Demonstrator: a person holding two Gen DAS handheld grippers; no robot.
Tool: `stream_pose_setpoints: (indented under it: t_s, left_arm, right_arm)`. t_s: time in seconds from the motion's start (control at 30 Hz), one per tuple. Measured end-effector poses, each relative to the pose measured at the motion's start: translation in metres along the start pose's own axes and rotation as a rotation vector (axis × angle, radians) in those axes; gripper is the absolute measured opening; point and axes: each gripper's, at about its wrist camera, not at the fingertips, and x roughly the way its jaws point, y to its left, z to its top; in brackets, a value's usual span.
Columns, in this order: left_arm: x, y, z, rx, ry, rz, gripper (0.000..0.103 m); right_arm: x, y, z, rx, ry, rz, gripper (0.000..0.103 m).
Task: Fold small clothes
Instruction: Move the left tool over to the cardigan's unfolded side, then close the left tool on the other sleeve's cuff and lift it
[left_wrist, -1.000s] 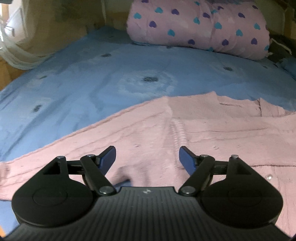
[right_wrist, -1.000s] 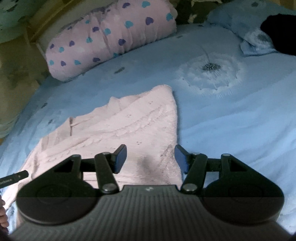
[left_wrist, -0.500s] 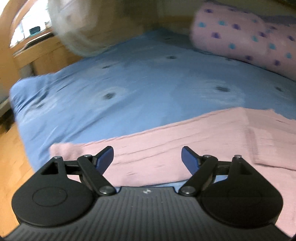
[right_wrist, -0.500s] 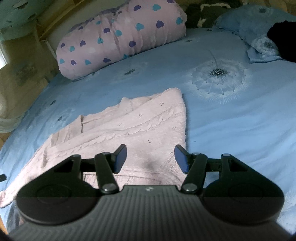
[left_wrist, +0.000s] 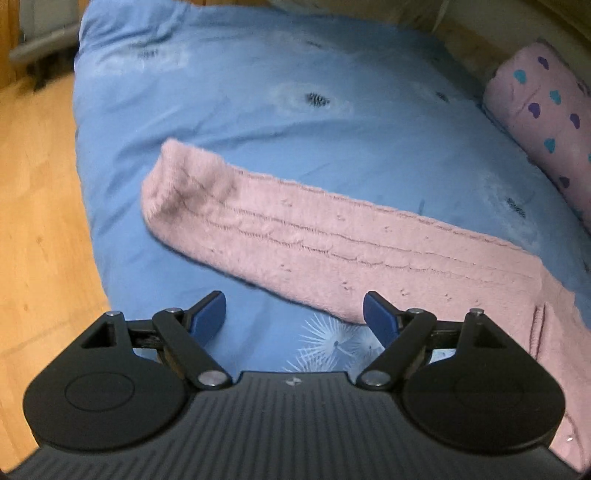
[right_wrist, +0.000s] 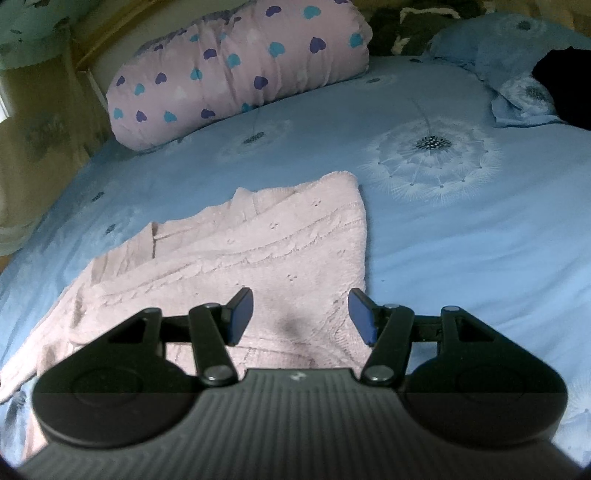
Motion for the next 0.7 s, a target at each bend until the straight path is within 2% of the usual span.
stream_pose_setpoints:
  t_s: [0.33, 0.53, 0.63, 0.7]
  left_arm:
    - [0.026, 0.013, 0.01, -0.153, -0.065, -0.096, 0.085]
    - [0.043, 0.014, 0.017, -0.158, -0.146, -0.1, 0.082]
    - [0.047, 0.009, 0.018, -0.132, -0.169, -0.07, 0.073]
    - [0.049, 0.009, 0.019, -0.124, -0.177, -0.055, 0.058]
  right_arm:
    - [0.002, 0.001, -0.001, -0.004, 0.007, -0.005, 0.06]
    - [0.004, 0.002, -0.002, -0.006, 0.015, -0.008, 0.06]
    - [0.005, 0.001, -0.002, -0.007, 0.018, -0.012, 0.06]
    - [0.005, 0.001, -0.002, -0.004, 0.014, -0.018, 0.06]
